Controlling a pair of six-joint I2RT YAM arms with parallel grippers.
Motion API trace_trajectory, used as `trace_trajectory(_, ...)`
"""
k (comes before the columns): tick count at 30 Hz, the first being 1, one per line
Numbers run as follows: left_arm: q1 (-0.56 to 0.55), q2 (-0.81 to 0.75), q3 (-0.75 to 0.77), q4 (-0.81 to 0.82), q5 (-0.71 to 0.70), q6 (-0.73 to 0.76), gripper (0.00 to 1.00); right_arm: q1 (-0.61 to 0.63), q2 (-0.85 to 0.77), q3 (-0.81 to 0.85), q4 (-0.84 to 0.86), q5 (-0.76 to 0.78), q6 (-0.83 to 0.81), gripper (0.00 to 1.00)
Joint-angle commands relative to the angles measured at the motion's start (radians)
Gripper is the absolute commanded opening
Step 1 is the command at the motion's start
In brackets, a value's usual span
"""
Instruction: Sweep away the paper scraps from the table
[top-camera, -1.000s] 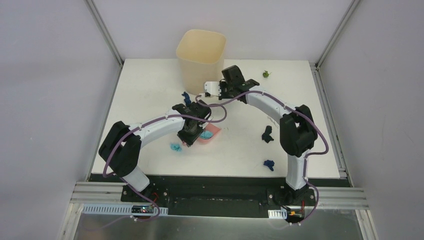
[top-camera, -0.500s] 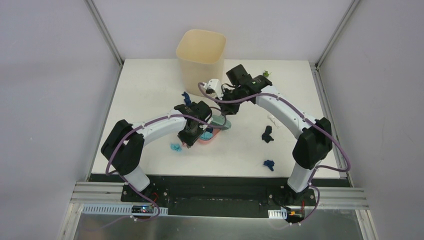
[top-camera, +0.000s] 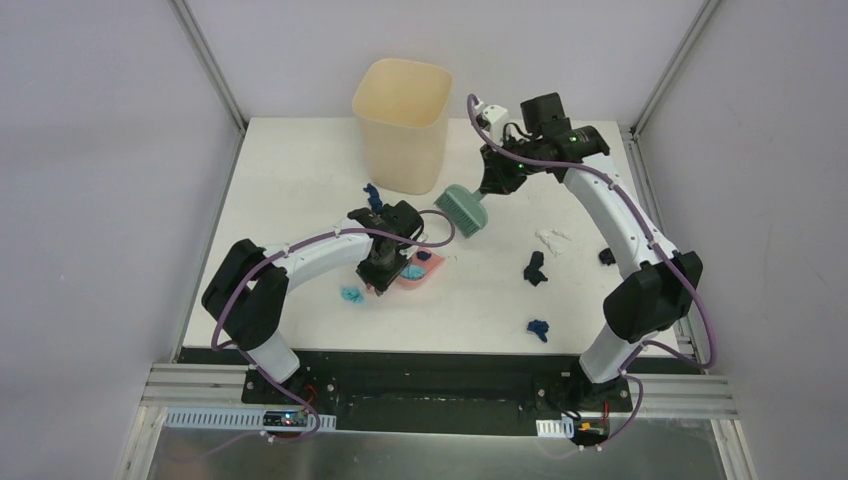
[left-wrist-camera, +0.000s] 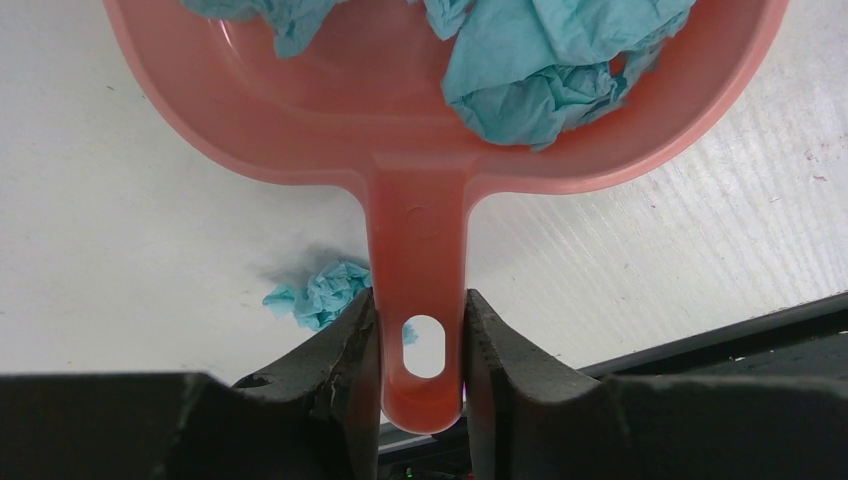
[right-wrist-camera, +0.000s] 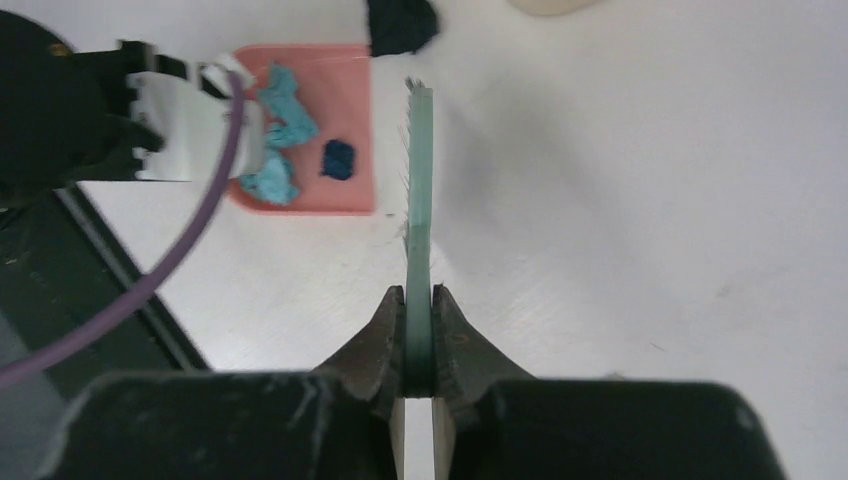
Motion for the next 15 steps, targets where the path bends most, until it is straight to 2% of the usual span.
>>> trace_trajectory(1,0.001,-0.032,0.009,0.021,0.037,-0.003,0.0,-0.056,-0.037,0.015,0.1,0.253,-0.162,0.0)
trace_trajectory(4,0.0,-0.034,0.009,0.021,0.044,-0.001,0.0,-0.126,-0.012,0.011,0.195,0.406,-0.335,0.0)
trace_trajectory(7,-0.001,-0.03,0.009,0.021,0.054,0.0,0.0,-0.191,0.03,0.037,0.308,0.488,-0.419,0.0)
trace_trajectory(15,-0.003,-0.02,0.014,0.017,0.065,0.002,0.0,-0.227,0.29,0.254,0.487,0.651,-0.606,0.0)
